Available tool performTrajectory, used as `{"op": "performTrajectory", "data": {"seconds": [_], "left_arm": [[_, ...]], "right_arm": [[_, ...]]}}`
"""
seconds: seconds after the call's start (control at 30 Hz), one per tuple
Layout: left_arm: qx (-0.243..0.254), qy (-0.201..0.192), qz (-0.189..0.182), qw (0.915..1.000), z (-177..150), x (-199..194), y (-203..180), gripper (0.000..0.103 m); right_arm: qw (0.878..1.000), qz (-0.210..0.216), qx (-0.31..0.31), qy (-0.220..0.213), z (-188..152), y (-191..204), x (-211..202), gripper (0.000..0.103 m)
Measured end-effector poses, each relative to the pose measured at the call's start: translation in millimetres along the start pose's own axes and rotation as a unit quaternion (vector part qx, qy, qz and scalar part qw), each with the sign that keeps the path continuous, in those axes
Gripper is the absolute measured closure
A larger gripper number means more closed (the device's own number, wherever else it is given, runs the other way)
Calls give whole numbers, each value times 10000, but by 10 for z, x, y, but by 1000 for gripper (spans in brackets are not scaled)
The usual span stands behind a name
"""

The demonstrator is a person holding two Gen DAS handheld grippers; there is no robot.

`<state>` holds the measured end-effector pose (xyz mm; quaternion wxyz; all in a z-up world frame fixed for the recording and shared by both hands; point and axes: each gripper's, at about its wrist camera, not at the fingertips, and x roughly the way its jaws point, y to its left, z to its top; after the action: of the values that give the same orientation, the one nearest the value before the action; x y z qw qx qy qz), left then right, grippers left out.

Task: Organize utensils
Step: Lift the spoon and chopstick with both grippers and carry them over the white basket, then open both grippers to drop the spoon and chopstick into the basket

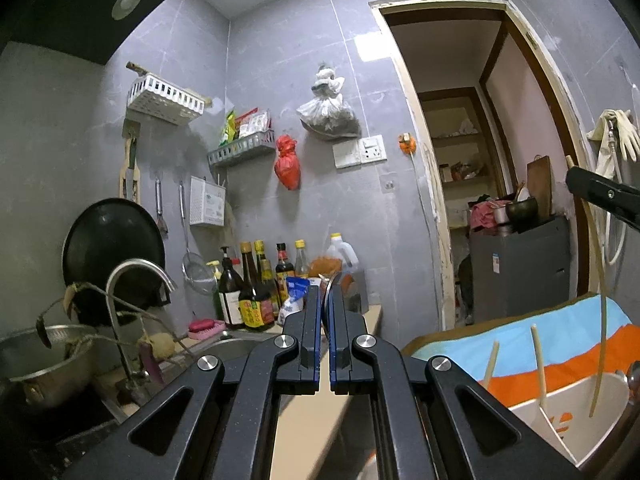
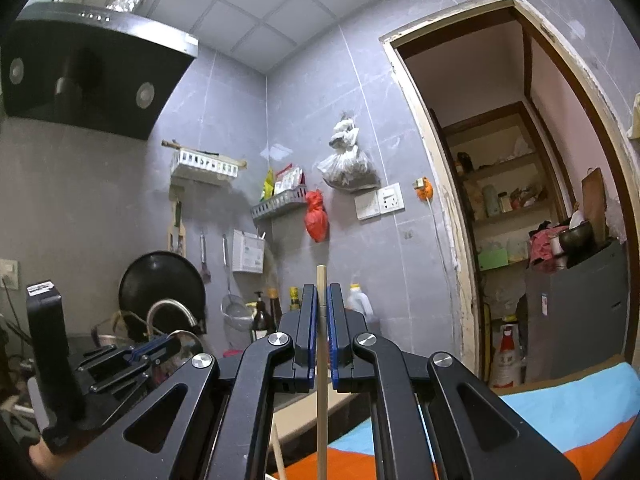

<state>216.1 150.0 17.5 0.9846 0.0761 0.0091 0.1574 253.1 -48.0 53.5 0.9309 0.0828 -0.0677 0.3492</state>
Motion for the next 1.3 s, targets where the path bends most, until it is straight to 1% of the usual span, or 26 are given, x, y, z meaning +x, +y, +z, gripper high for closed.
{"op": "performTrajectory", "data": {"seconds": [0.13, 0.27, 0.33, 0.4, 0.47, 0.53, 0.57, 0.6, 0.63, 0.67, 0.7, 0.73, 0.87, 0.9, 0.93, 1.0, 1.1, 1.2, 1.27, 1.3], "left_arm": [[36, 20, -67, 10000, -110, -32, -53, 102], [-95, 183, -278, 9994, -165, -58, -58, 101], [-249, 294, -473, 9981, -164, -73, -31, 100], [-469, 436, -754, 9951, -152, -91, -1, 99], [-676, 649, -1064, 9899, -128, -80, 21, 97], [-874, 840, -1348, 9834, -110, -78, 36, 95], [-943, 895, -1423, 9812, -92, -79, 45, 94], [-1029, 933, -1499, 9789, -77, -90, 52, 91], [-1090, 931, -1561, 9773, -47, -111, 54, 86], [-1141, 902, -1616, 9761, -19, -140, 57, 83], [-1170, 862, -1647, 9756, 14, -170, 54, 77], [-1184, 821, -1668, 9754, 50, -200, 55, 73], [-1182, 795, -1749, 9742, 178, -297, 24, 69], [-1203, 798, -1776, 9735, 198, -315, 22, 65], [-1231, 804, -1816, 9723, 233, -344, 16, 60], [-1289, 813, -1896, 9700, 286, -410, -1, 53], [-1377, 819, -2013, 9663, 375, -527, -47, 42], [-1382, 791, -2145, 9637, 483, -660, -123, 38], [-1346, 770, -2253, 9619, 559, -771, -200, 37], [-1343, 763, -2289, 9611, 579, -813, -233, 34]], "right_arm": [[9998, -2, -71, 205, -98, -9, 5, 100], [9991, 28, -35, 429, -164, -35, -9, 99], [9986, 46, 4, 521, -189, -53, -22, 99], [9979, 73, 84, 636, -211, -79, -49, 99], [9973, 92, 127, 724, -219, -93, -75, 97], [9968, 104, 169, 768, -222, -101, -108, 94], [9966, 110, 200, 796, -209, -107, -138, 90], [9965, 108, 217, 802, -196, -110, -164, 83], [9965, 108, 224, 801, -186, -112, -184, 81], [9965, 111, 229, 801, -162, -114, -221, 81], [9964, 108, 235, 801, -135, -116, -260, 79], [9965, 102, 237, 800, -115, -118, -279, 78], [9968, 48, 249, 759, 19, -126, -458, 64], [9969, 30, 252, 744, 55, -130, -512, 58], [9970, 19, 258, 729, 85, -137, -556, 56], [9973, -37, 271, 685, 182, -142, -699, 47], [9976, -134, 255, 634, 338, -148, -923, 42], [9977, -257, 257, 575, 515, -165, -1182, 37], [9975, -377, 199, 558, 648, -174, -1367, 35], [9972, -465, 166, 566, 714, -178, -1457, 34]]}}
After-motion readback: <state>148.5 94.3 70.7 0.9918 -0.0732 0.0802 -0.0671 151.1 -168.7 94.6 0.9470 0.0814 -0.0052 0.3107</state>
